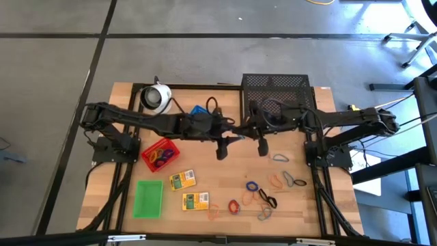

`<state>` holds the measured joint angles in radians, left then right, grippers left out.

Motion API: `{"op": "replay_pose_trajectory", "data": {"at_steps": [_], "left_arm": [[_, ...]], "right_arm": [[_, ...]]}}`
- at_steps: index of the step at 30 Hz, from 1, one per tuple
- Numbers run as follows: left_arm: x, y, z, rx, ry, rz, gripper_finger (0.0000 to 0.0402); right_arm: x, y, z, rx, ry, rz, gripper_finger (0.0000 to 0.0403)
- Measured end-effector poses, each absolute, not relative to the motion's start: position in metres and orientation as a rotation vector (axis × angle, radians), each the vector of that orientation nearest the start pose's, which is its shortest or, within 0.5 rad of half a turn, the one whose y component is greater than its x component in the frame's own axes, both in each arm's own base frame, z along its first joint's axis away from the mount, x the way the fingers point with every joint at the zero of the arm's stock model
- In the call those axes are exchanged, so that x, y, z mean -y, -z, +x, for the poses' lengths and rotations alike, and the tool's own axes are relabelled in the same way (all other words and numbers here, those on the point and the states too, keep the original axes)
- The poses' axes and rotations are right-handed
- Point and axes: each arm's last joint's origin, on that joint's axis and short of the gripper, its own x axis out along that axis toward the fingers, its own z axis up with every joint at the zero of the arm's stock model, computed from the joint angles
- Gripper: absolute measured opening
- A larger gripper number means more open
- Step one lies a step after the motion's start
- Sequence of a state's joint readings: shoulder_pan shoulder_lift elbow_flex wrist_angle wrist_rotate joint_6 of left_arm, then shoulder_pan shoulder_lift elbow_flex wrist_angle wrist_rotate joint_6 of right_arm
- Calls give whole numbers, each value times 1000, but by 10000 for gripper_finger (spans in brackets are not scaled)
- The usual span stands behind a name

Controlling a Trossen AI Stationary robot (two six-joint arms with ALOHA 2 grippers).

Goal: Pick & Place Office Desk Supplies
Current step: Put the blue rubber band into the blue bin

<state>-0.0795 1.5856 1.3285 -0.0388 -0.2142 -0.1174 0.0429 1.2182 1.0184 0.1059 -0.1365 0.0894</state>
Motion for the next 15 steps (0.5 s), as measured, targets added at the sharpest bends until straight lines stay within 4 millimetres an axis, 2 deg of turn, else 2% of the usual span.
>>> {"op": "replay_pose_trajectory", "data": {"at_steps": [8,15], "left_arm": [[37,-344,368,-193,-104,-73,166],[37,-344,368,-190,-112,-125,191]], "right_arm": [[-17,-353,276,-99,-217,67,5],[-17,-353,276,-92,-218,49,5]]}}
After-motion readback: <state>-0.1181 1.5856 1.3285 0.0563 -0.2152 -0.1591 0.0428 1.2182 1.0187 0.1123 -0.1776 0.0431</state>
